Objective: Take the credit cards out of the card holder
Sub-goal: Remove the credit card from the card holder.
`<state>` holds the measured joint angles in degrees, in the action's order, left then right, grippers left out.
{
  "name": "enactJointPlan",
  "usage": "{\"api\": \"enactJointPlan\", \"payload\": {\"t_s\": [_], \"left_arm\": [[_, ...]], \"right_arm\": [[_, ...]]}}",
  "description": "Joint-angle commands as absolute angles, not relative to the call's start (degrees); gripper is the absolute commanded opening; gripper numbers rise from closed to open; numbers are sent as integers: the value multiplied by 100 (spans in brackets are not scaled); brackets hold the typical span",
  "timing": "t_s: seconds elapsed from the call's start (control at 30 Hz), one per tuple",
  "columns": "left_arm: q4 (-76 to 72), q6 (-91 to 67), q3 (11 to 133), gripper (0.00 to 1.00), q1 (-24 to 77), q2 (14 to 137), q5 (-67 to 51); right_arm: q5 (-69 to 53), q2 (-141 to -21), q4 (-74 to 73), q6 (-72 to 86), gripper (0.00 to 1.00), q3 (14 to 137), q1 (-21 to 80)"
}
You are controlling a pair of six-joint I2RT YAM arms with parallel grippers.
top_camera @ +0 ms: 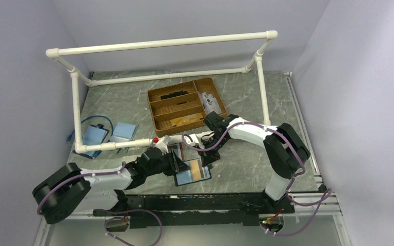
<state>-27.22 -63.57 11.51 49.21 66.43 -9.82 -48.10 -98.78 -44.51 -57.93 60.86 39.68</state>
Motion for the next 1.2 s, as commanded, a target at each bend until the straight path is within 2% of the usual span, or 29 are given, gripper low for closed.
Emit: {"api": "enactJointPlan", "payload": {"t_s": [0.0, 0.27, 0.97, 1.07, 1.17], "left_arm": [[-3344, -6521, 1386, 33, 4921, 7002, -1103], [-3086, -6608, 1530, 33, 4915, 7334, -1097], [-2832, -6815, 1775, 34, 4921, 8059, -1262], [-2924, -6861, 1755, 33, 4920, 8145, -1300], [-2975, -6900, 1710, 26, 4915, 8135, -1273]], "right_arm": [[-4780, -9987, -4446, -5835, 4, 6206, 3997], [-4290, -10090, -4363, -5632, 4, 6261, 4025], [-4045, -10479, -4216, -4966, 3, 6451, 4388], [-4376, -10556, -4180, -4726, 3, 6505, 4486], [-4756, -10675, -4243, -4584, 3, 6621, 4563]]}}
